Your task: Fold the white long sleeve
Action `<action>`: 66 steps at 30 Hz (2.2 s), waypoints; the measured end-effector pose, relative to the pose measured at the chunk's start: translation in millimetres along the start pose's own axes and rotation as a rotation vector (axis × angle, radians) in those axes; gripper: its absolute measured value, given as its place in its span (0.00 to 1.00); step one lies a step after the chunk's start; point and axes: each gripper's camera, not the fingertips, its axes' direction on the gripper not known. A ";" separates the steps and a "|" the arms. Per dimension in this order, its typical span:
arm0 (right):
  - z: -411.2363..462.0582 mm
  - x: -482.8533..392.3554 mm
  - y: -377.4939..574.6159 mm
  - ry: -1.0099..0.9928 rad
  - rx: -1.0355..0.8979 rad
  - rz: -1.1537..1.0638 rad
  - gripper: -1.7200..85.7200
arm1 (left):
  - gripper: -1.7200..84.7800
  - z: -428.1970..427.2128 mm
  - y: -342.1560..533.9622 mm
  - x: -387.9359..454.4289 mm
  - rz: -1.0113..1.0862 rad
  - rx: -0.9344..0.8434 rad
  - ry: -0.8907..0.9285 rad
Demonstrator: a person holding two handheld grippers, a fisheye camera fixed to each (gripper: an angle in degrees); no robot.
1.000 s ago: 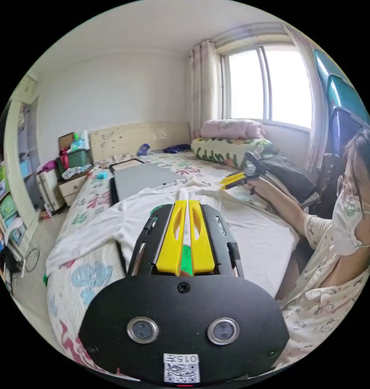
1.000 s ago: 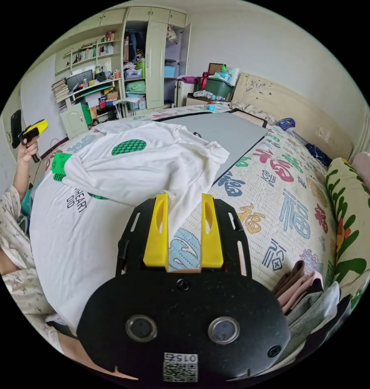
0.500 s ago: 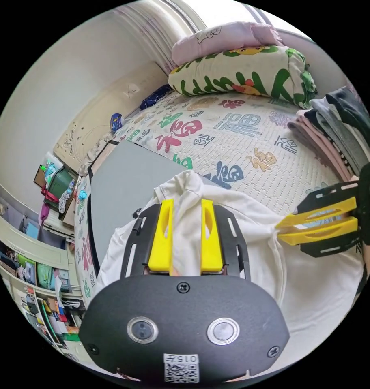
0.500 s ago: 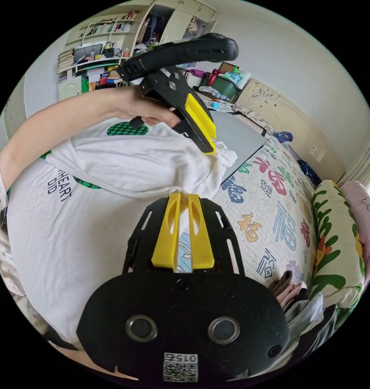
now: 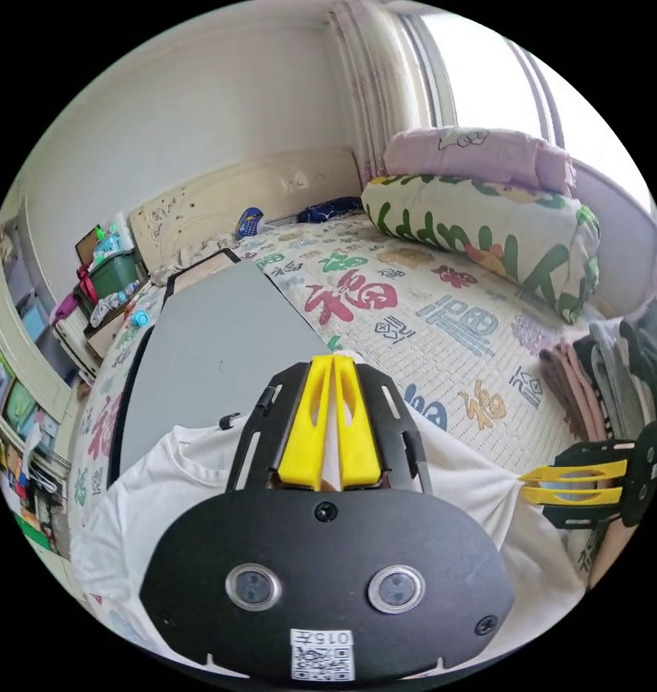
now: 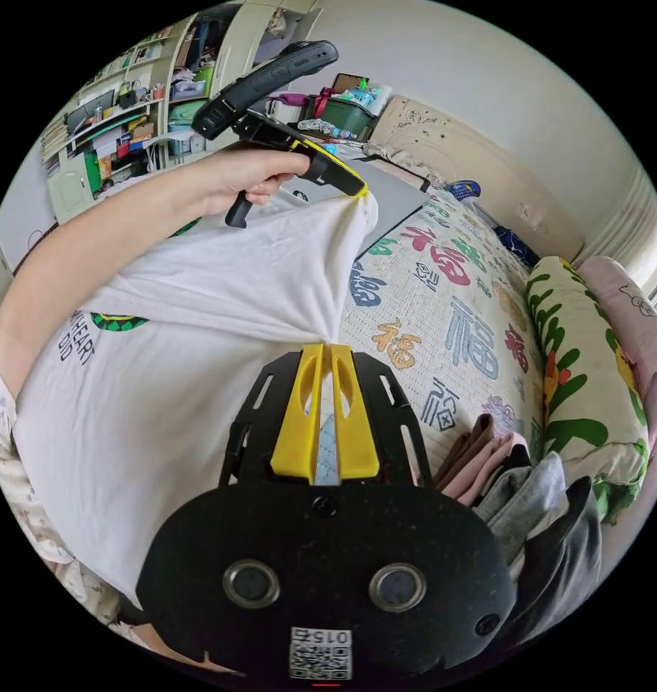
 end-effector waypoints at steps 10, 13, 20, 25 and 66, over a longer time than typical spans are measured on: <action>24.1 23.6 23.1 -0.055 -0.043 0.008 0.08 | 0.09 -36.2 10.9 -63.5 -0.176 -0.040 0.072; 15.4 36.1 36.5 -0.080 0.038 0.033 0.09 | 0.12 -128.6 42.8 -74.7 -0.046 -0.033 0.142; 12.4 39.4 64.1 -0.108 0.132 -0.012 0.10 | 0.16 -345.2 273.8 -103.5 0.061 -0.135 0.057; -9.6 5.9 84.9 -0.334 0.327 -0.189 0.11 | 0.18 -409.3 396.6 -118.6 -0.001 -0.188 -0.030; 13.1 -59.6 116.5 -0.348 0.318 -0.574 0.11 | 0.10 -578.4 594.8 -38.1 0.248 -0.001 -0.061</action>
